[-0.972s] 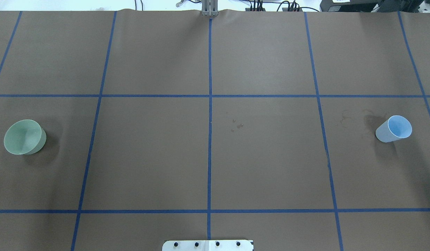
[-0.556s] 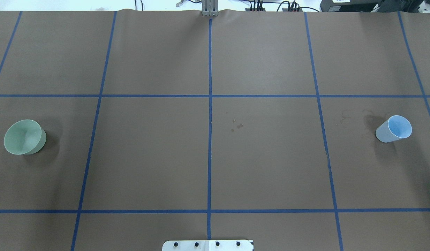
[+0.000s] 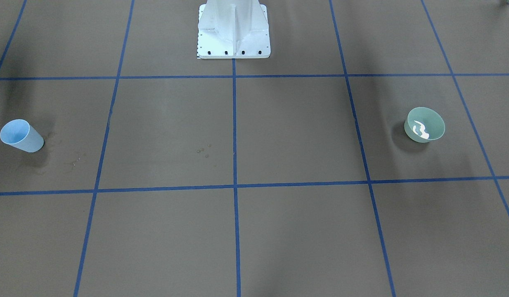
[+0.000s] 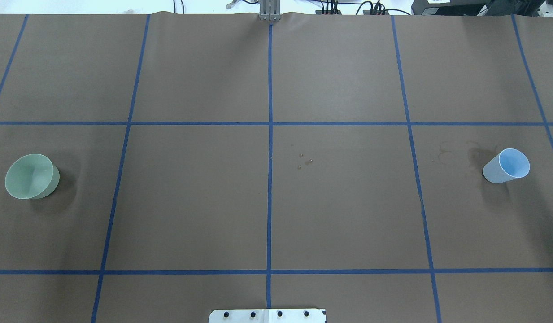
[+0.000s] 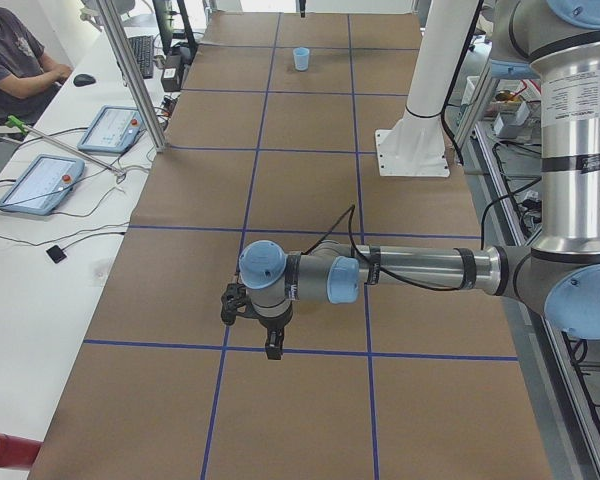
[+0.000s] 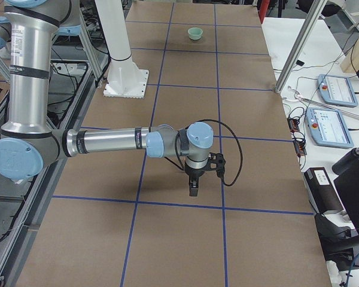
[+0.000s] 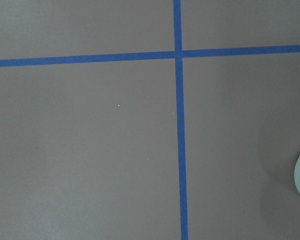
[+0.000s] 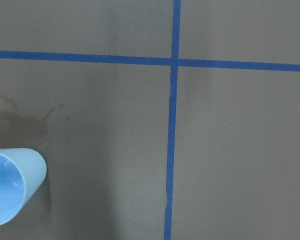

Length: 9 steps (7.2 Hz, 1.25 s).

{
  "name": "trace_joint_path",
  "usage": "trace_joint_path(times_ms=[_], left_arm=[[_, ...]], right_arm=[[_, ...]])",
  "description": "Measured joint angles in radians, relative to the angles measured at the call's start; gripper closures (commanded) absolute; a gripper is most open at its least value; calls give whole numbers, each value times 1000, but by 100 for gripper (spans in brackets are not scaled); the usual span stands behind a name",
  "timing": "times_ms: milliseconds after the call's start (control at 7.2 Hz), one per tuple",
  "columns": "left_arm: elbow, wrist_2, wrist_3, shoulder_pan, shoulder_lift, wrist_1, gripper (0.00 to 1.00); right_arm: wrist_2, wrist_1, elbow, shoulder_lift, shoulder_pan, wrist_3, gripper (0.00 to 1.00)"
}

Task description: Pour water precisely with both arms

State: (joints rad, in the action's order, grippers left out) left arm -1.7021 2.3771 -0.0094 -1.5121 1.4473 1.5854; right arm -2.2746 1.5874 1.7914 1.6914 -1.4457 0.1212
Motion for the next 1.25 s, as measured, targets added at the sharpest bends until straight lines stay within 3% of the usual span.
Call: trace_joint_path(times_ms=[556,1250], left_arm=[[-67,16,-2,0,-32,-3,0],[-45,27,0,2,-41,-6,0]], right_arm=[[0,3,-1,-11,0,0,1],[-3,1,2,1,-1,1,1]])
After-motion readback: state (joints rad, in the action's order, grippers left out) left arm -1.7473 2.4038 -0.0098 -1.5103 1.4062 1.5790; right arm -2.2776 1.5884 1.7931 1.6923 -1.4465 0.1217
